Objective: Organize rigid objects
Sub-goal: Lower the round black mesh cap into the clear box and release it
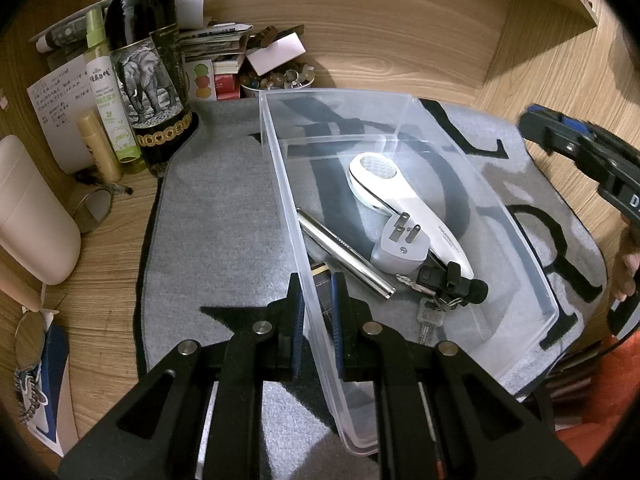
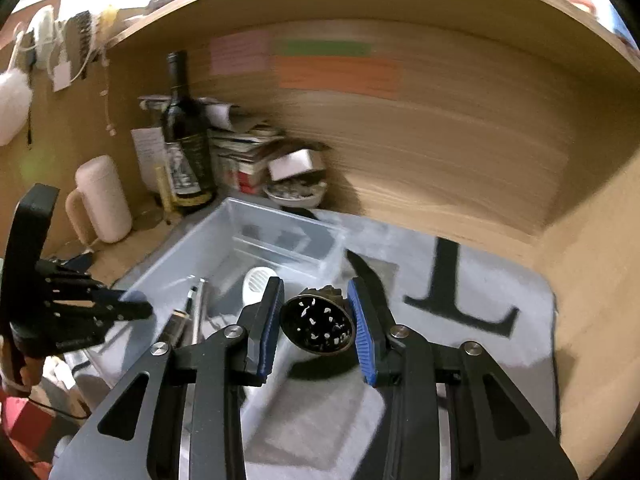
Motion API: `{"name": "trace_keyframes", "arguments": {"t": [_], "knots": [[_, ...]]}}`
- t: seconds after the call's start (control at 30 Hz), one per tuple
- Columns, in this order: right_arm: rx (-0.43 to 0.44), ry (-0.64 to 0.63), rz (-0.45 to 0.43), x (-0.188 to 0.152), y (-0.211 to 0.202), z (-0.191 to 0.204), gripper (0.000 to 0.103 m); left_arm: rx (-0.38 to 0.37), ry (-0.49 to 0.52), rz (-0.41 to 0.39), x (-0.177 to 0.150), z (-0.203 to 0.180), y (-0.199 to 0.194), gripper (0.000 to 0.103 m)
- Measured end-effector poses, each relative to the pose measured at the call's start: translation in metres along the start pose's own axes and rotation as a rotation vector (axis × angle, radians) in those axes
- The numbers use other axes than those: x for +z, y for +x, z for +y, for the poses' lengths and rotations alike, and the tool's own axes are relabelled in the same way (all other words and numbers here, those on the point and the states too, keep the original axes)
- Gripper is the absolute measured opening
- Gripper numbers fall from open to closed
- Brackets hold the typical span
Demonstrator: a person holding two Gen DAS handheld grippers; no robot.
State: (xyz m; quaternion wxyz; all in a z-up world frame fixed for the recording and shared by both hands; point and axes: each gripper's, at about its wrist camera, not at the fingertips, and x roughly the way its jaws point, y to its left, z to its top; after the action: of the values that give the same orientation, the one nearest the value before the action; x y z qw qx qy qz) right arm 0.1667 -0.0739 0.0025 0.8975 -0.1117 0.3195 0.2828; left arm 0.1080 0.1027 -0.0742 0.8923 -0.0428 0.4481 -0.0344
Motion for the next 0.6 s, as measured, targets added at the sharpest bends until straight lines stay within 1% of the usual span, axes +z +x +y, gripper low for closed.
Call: {"name": "trace_keyframes", "arguments": {"t": [0.13,0.33,0.6], "knots": [[0.038,-0.041,0.017,0.009,0.016,0.016,0.03,-0.001,-0.001,0.001,0.0,0.0,0.0,0.011],[0.093,-0.077,0.056,0.013,0.036,0.034,0.03,-0.001,0.0,0.0,0.0,0.0,0.0,0.011],[0.149,-0.113,0.155,0.01,0.068,0.048,0.03,-0.004,0.001,-0.004,-0.001,0.0,0.0,0.011]]}}
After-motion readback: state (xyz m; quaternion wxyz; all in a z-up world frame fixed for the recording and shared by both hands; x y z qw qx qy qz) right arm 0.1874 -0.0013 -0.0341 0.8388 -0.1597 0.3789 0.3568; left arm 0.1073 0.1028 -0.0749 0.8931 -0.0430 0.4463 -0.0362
